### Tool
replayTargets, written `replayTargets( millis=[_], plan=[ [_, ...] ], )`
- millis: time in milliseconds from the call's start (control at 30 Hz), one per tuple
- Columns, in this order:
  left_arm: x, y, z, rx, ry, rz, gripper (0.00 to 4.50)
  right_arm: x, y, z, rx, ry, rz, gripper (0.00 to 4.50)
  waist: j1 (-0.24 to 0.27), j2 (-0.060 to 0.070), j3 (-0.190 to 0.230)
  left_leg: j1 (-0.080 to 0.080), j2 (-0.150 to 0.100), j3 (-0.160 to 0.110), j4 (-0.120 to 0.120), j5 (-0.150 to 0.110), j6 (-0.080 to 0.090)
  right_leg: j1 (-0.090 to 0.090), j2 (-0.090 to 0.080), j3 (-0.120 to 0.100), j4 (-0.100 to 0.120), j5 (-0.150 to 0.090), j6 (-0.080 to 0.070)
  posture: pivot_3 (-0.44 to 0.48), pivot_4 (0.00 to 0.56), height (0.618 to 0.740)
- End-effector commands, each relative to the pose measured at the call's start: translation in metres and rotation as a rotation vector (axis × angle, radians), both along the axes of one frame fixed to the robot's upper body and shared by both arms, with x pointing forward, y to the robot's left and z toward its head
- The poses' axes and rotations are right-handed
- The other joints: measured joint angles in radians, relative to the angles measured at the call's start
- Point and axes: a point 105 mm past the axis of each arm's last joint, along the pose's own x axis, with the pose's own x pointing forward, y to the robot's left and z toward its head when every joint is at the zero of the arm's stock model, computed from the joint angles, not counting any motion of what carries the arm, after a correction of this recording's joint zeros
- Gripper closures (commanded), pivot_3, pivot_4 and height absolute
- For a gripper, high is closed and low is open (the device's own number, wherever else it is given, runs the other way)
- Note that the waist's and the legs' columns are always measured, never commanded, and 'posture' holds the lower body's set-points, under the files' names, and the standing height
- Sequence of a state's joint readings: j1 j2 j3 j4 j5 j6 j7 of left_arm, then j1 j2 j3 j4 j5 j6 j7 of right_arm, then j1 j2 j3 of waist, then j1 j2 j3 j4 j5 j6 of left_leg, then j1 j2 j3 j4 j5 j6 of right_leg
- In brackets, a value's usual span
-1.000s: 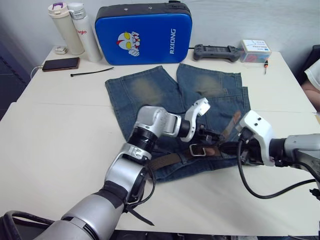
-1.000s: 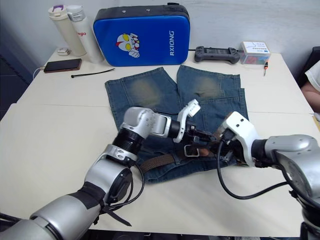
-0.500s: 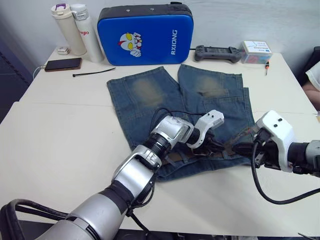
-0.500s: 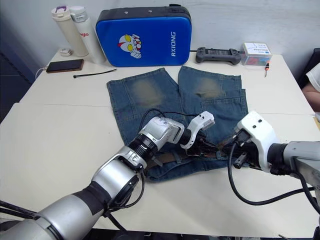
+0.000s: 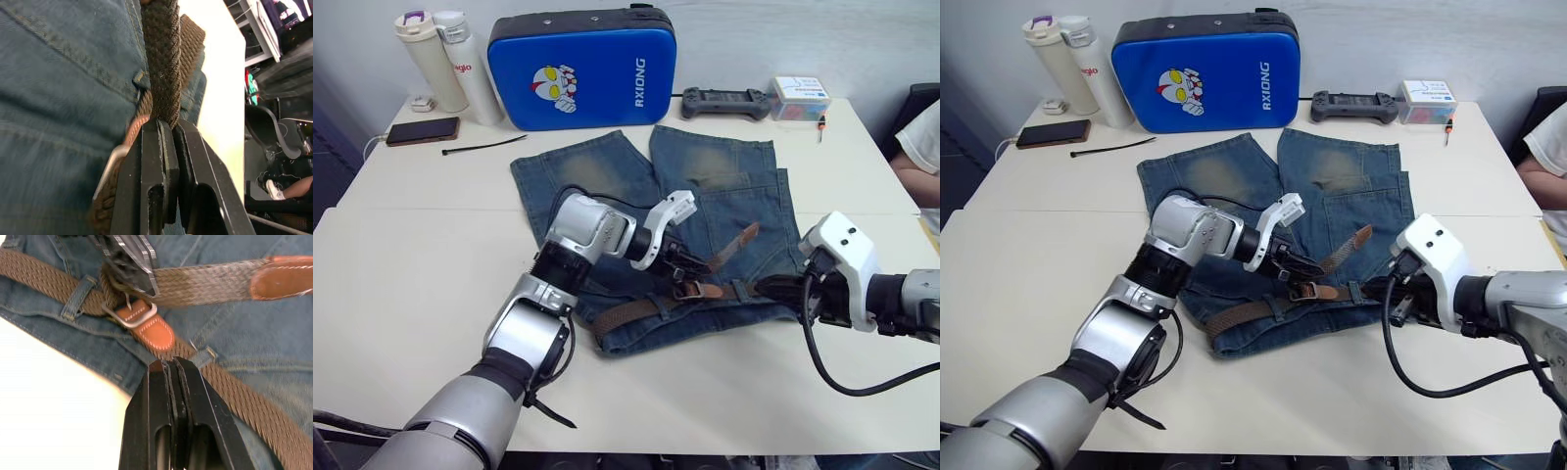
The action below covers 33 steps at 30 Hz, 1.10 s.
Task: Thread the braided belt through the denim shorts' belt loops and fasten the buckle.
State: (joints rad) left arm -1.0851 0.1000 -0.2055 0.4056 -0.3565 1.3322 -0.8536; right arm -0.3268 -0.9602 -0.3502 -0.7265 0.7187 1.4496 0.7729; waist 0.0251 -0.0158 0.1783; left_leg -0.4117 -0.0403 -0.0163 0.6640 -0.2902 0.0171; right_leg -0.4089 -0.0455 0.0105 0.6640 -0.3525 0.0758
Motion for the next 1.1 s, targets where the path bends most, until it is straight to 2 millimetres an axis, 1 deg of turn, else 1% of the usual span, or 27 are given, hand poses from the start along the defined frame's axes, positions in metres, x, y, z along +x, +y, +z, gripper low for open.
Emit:
replayTargets(
  millis=[33, 133, 233, 300, 367, 467, 600, 700, 800, 867, 933, 967, 1033, 1100],
  plan=[
    [-0.001, 0.002, 0.017, -0.055, -0.012, 0.013, 4.5, 0.001, 0.007, 0.004, 0.012, -0.028, 0.052, 4.47, 0.002, 0.0, 0.0, 0.0, 0.0, 0.0, 0.0, 0.0, 0.0, 0.0, 0.0, 0.0, 0.0, 0.0, 0.0, 0.0, 0.15, 0.74],
    [0.004, 0.005, 0.025, -0.095, 0.008, 0.065, 4.5, 0.003, 0.018, 0.0, 0.04, -0.025, 0.103, 4.47, 0.001, 0.0, 0.0, -0.001, 0.0, 0.0, 0.001, 0.0, 0.0, 0.0, 0.0, 0.0, 0.0, 0.0, 0.0, 0.0, 0.15, 0.74],
    [0.012, 0.013, 0.034, -0.122, 0.003, 0.127, 4.5, 0.007, 0.035, -0.009, 0.088, -0.013, 0.143, 4.47, -0.004, 0.0, 0.0, 0.0, 0.001, 0.0, 0.001, 0.0, 0.0, 0.0, 0.001, 0.0, 0.001, 0.0, 0.0, 0.0, 0.15, 0.74],
    [0.021, 0.024, 0.043, -0.155, 0.008, 0.195, 4.5, 0.012, 0.046, -0.021, 0.112, 0.001, 0.161, 4.47, -0.005, 0.0, 0.0, 0.0, 0.0, 0.0, 0.001, 0.0, 0.0, -0.001, 0.001, 0.0, 0.004, 0.0, 0.0, 0.0, 0.15, 0.74],
    [0.026, 0.033, 0.049, -0.182, 0.019, 0.241, 4.5, 0.018, 0.052, -0.03, 0.109, 0.003, 0.161, 4.47, -0.005, 0.0, 0.0, 0.0, 0.0, 0.001, 0.001, 0.0, 0.0, -0.001, 0.001, 0.0, 0.005, 0.0, 0.0, 0.0, 0.15, 0.74],
    [0.023, 0.042, 0.048, -0.175, 0.033, 0.259, 4.5, 0.029, 0.056, -0.038, 0.132, -0.008, 0.141, 4.47, -0.003, 0.0, 0.0, 0.0, 0.0, 0.0, 0.002, 0.0, 0.0, -0.001, 0.001, 0.0, 0.006, 0.0, 0.0, 0.0, 0.15, 0.74],
    [0.009, 0.064, 0.036, -0.141, 0.05, 0.273, 4.5, 0.038, 0.06, -0.042, 0.165, -0.002, 0.169, 4.47, -0.006, 0.0, 0.0, 0.0, 0.0, 0.0, 0.002, 0.0, 0.0, -0.002, 0.0, 0.0, 0.006, 0.0, 0.0, 0.0, 0.15, 0.74],
    [0.008, 0.073, 0.031, -0.141, 0.035, 0.313, 4.5, 0.045, 0.06, -0.037, 0.181, -0.013, 0.191, 4.47, -0.007, 0.0, 0.0, 0.001, 0.0, 0.0, 0.003, 0.001, -0.001, -0.002, 0.0, -0.001, 0.007, 0.0, 0.0, 0.0, 0.15, 0.74],
    [0.01, 0.075, 0.034, -0.174, 0.023, 0.345, 4.5, 0.046, 0.06, -0.027, 0.191, -0.016, 0.223, 4.47, -0.006, 0.0, 0.0, 0.001, 0.0, 0.0, 0.004, 0.001, -0.001, -0.001, 0.0, -0.001, 0.008, 0.0, 0.0, 0.0, 0.15, 0.74],
    [0.009, 0.072, 0.04, -0.22, 0.014, 0.357, 4.5, 0.032, 0.06, -0.014, 0.198, 0.016, 0.312, 4.47, -0.004, 0.0, 0.0, 0.001, 0.0, 0.0, 0.005, 0.001, -0.001, -0.001, 0.0, -0.001, 0.008, 0.0, 0.0, 0.0, 0.15, 0.74],
    [0.008, 0.069, 0.042, -0.251, 0.013, 0.367, 4.5, 0.018, 0.06, -0.006, 0.19, 0.05, 0.394, 4.47, 0.0, 0.0, 0.0, 0.0, 0.0, 0.0, 0.004, 0.001, -0.001, -0.001, 0.0, -0.001, 0.008, 0.0, 0.0, 0.0, 0.15, 0.74],
    [0.007, 0.067, 0.042, -0.26, 0.016, 0.371, 4.5, 0.015, 0.06, -0.003, 0.189, 0.056, 0.414, 4.47, 0.0, 0.0, 0.0, 0.0, 0.0, 0.0, 0.005, 0.0, -0.001, -0.001, 0.0, -0.002, 0.008, 0.0, 0.0, 0.0, 0.15, 0.74],
    [0.007, 0.065, 0.043, -0.272, 0.018, 0.378, 4.5, 0.011, 0.061, 0.003, 0.202, 0.052, 0.438, 4.47, 0.0, 0.0, 0.0, 0.0, 0.0, 0.0, 0.004, 0.0, -0.001, -0.001, 0.0, -0.002, 0.007, 0.0, 0.0, 0.0, 0.15, 0.74],
    [0.006, 0.063, 0.043, -0.286, 0.023, 0.384, 4.5, 0.012, 0.062, 0.008, 0.226, 0.034, 0.445, 4.47, -0.003, 0.0, 0.0, 0.0, 0.0, 0.0, 0.004, 0.0, -0.001, -0.001, 0.0, -0.002, 0.007, 0.0, 0.0, 0.0, 0.15, 0.74]
  ],
)
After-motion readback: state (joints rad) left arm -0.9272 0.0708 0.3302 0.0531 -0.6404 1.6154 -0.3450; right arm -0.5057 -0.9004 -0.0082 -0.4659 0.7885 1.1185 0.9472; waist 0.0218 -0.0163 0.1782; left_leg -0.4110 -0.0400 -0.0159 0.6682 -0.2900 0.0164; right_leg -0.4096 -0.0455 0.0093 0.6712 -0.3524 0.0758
